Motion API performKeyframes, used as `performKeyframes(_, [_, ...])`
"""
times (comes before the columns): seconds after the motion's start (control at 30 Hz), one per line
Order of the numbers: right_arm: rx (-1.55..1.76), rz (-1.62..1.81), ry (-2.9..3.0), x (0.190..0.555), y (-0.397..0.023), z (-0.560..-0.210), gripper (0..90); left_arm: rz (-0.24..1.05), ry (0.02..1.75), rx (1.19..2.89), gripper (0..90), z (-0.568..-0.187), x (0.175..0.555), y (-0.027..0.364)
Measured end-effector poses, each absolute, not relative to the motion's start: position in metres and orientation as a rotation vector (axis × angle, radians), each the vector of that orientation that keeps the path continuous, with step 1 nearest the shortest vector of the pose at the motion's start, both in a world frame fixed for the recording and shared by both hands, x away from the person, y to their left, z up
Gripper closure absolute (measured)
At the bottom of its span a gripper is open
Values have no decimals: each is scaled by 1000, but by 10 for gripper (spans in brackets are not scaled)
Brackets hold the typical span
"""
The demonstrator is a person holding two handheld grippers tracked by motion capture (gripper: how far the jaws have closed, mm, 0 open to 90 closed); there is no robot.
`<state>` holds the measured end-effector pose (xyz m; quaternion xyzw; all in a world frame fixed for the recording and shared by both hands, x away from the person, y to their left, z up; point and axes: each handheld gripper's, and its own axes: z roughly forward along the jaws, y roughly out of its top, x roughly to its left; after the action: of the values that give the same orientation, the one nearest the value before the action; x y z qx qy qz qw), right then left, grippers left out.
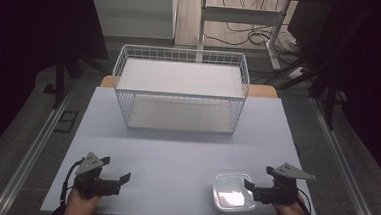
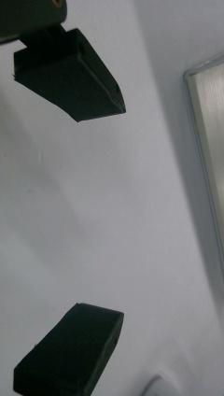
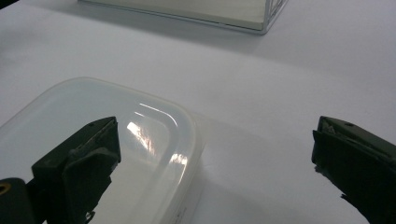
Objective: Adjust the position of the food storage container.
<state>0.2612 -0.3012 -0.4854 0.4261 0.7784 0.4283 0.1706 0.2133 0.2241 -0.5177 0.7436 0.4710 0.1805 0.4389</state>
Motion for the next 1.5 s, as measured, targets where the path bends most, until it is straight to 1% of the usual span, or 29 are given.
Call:
performKeyframes(0.23, [1241, 1164, 2180, 261, -299, -484, 0, 471, 1130, 1958, 17, -525, 215, 208])
performKeyframes(0.6, [1232, 1124, 2237, 258, -297, -483, 0, 441, 1124, 1947, 18, -527, 216, 209])
performKeyframes(0.63, [1231, 1127, 2241, 258, -297, -482, 17, 446, 1121, 1949, 18, -527, 216, 209])
performKeyframes(0.67, [1235, 1135, 2217, 256, -298, -480, 111, 451, 1115, 1950, 15, -527, 216, 208])
performKeyframes(0.7, [1226, 1136, 2210, 254, -299, -479, 166, 451, 1111, 1947, 14, -527, 216, 208])
performKeyframes(0.77, [1210, 1135, 2202, 250, -301, -475, 350, 444, 1103, 1938, 14, -528, 216, 209])
performKeyframes(0.83, [1196, 1145, 2204, 245, -304, -472, 483, 438, 1098, 1935, 13, -528, 217, 209])
performKeyframes(0.97, [1178, 1135, 2207, 238, -310, -469, 673, 424, 1070, 1922, 9, -528, 216, 209])
performKeyframes(1.0, [1169, 1126, 2206, 236, -312, -469, 742, 431, 1068, 1927, 9, -528, 216, 208])
performKeyframes(1.03, [1169, 1119, 2204, 234, -313, -468, 783, 429, 1070, 1928, 9, -528, 216, 208])
performKeyframes(1.07, [1167, 1096, 2202, 232, -315, -467, 854, 428, 1070, 1928, 9, -528, 216, 208])
performKeyframes(1.13, [1177, 1060, 2201, 229, -317, -467, 894, 419, 1059, 1916, 9, -527, 216, 209])
performKeyframes(1.23, [1193, 1010, 2218, 226, -317, -469, 895, 403, 1047, 1900, 8, -527, 215, 210])
performKeyframes(1.33, [1202, 921, 2286, 220, -314, -479, 896, 388, 1045, 1899, 8, -527, 215, 209])
performKeyframes(1.5, [1206, 925, 2355, 219, -310, -484, 895, 392, 1051, 1909, 9, -527, 216, 209])
